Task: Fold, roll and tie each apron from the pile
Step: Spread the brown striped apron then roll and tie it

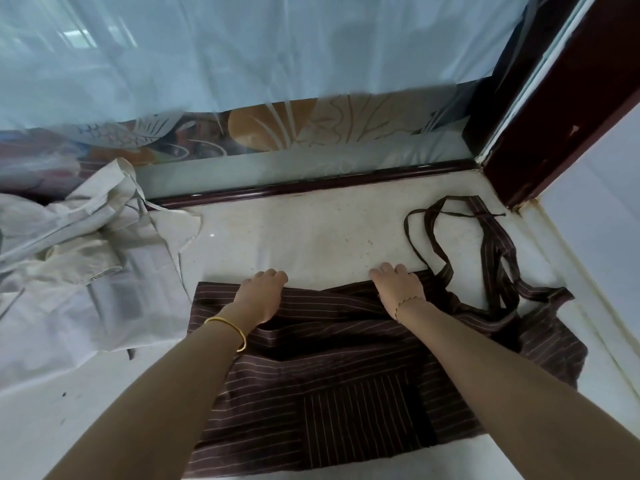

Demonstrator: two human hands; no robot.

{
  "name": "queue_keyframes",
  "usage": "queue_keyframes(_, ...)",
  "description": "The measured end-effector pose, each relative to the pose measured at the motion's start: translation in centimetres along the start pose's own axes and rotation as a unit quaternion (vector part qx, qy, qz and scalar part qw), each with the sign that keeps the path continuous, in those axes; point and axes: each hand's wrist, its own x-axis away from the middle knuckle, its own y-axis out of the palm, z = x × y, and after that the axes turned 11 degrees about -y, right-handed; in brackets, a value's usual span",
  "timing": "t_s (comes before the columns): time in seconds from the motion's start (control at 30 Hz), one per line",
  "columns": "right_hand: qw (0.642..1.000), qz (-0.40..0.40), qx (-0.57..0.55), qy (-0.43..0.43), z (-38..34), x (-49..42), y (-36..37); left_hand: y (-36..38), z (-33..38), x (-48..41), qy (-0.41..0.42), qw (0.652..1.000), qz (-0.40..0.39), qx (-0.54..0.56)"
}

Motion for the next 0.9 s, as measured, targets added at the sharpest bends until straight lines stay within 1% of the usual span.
queue_keyframes(0.07, 0.999, 0.024, 0.032, -0.017, -0.1, -0.4, 0.3, -0.1, 0.2, -0.8, 0.005, 1.0, 0.014, -0.005)
queue_keyframes(0.13, 0.997, 0.05, 0.042, -0.027, 0.2, -1.0, -0.1, -0.3, 0.5, -1.8, 0.005, 1.0, -0.001, 0.006)
queue_keyframes(0.2, 0.992, 0.12, 0.025, -0.003, 0.4, -1.9, -1.1, -0.5, 0.9, -2.5, 0.001, 0.998, -0.055, 0.034)
queue_keyframes(0.23, 0.987, 0.159, 0.01, 0.006, 0.6, -2.3, -1.5, -0.5, 0.9, -2.8, -0.002, 0.997, -0.075, 0.036)
queue_keyframes(0.27, 0.982, 0.187, 0.001, 0.012, 0.8, -2.8, -1.8, -0.6, 0.9, -3.0, -0.004, 0.997, -0.078, 0.014)
queue_keyframes(0.37, 0.971, 0.236, -0.023, 0.016, 1.1, -3.3, -2.2, -0.6, 0.5, -3.4, -0.006, 0.995, -0.018, -0.103)
queue_keyframes(0.4, 0.968, 0.249, -0.031, 0.02, 1.2, -3.3, -2.2, -0.8, 0.4, -3.5, -0.008, 0.992, -0.003, -0.123)
queue_keyframes(0.47, 0.962, 0.265, -0.044, 0.041, 1.3, -3.4, -1.9, -1.3, 0.0, -3.5, -0.012, 0.991, -0.004, -0.134)
queue_keyframes(0.53, 0.968, 0.243, -0.042, 0.055, 1.1, -3.2, -1.5, -1.8, -0.5, -3.5, -0.017, 0.995, -0.034, -0.095)
queue_keyframes(0.6, 0.98, 0.182, -0.041, 0.063, 1.3, -2.9, -1.1, -2.4, -0.9, -3.3, -0.036, 0.995, -0.091, 0.007)
queue_keyframes(0.67, 0.988, 0.128, -0.047, 0.074, 1.3, -2.7, -0.8, -3.0, -1.2, -3.1, -0.073, 0.977, -0.149, 0.134)
queue_keyframes(0.73, 0.989, 0.102, -0.069, 0.078, 1.0, -2.5, -0.8, -3.6, -1.3, -2.9, -0.108, 0.957, -0.17, 0.209)
queue_keyframes(0.8, 0.99, 0.084, -0.086, 0.08, 0.8, -2.5, -0.7, -3.9, -1.3, -3.0, -0.123, 0.945, -0.188, 0.237)
queue_keyframes(0.83, 0.989, 0.076, -0.096, 0.078, 0.8, -2.5, -0.7, -4.1, -1.3, -3.0, -0.125, 0.946, -0.188, 0.233)
queue_keyframes(0.87, 0.989, 0.069, -0.105, 0.073, 0.8, -2.5, -0.7, -4.2, -1.2, -3.0, -0.131, 0.952, -0.173, 0.216)
queue_keyframes(0.9, 0.989, 0.064, -0.117, 0.067, 0.7, -2.4, -0.6, -4.3, -1.1, -3.1, -0.143, 0.963, -0.136, 0.184)
